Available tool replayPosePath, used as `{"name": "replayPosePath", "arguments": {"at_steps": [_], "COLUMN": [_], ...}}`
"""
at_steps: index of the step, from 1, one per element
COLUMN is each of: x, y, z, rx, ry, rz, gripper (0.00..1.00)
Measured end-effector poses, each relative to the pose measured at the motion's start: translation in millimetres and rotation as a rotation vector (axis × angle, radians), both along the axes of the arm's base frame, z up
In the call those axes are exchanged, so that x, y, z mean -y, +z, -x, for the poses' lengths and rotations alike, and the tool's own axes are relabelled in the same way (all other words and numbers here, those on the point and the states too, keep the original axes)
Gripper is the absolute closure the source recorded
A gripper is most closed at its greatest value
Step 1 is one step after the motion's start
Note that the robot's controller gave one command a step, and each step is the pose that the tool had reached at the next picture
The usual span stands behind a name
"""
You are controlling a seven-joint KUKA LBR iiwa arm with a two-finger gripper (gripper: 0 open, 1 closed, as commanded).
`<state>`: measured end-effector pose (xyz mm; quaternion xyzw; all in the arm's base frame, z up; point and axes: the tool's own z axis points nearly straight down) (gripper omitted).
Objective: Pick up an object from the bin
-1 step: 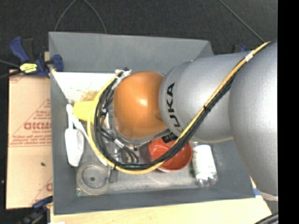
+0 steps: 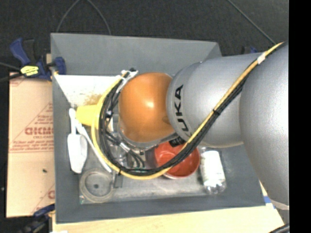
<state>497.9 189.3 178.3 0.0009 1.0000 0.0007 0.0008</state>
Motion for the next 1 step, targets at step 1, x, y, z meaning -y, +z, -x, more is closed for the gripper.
{"name": "replayPosePath", "arguments": {"at_steps": [1], "x": [-36.8], "y": [-108.2], "z": [-47.4], "rx": [0.002], "ry": [-0.240], "rz": [-0.002], "gripper": [0.00]}}
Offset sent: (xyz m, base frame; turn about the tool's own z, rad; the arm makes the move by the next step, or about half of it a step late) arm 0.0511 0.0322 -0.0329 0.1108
